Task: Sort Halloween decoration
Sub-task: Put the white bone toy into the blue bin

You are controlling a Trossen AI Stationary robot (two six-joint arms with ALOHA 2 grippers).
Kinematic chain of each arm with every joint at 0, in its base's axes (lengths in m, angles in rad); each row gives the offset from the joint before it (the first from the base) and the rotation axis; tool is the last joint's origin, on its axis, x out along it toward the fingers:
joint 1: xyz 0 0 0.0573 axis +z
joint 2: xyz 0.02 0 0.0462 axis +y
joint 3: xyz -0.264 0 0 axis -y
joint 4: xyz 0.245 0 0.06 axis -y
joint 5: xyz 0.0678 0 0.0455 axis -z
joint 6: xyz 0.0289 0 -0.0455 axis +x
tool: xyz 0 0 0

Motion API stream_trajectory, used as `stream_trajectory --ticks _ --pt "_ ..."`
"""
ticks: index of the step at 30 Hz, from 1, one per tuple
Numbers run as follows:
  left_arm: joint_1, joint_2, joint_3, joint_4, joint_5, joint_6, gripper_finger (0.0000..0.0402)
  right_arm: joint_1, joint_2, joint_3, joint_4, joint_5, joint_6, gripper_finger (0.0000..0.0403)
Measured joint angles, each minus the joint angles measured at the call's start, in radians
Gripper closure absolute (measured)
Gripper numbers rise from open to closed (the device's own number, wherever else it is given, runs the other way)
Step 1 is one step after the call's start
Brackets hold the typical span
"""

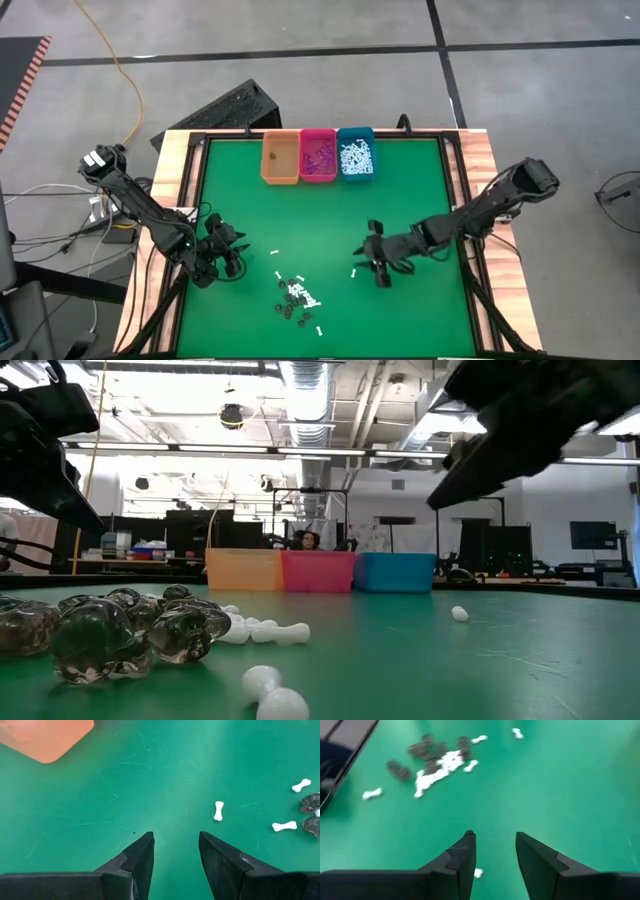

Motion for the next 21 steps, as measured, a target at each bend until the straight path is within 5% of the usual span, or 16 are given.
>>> stream_trajectory --ticks 11,21 --pt "0.000 0.000 0.000 0.003 0.003 -0.014 0.0254 0.061 0.202 0.001 0.184 -0.047 -0.084 0.0236" --pt "0.000 0.000 0.000 0.003 0.017 -0.023 0.0254 0.080 0.347 0.012 0.171 -0.053 -0.105 0.0236"
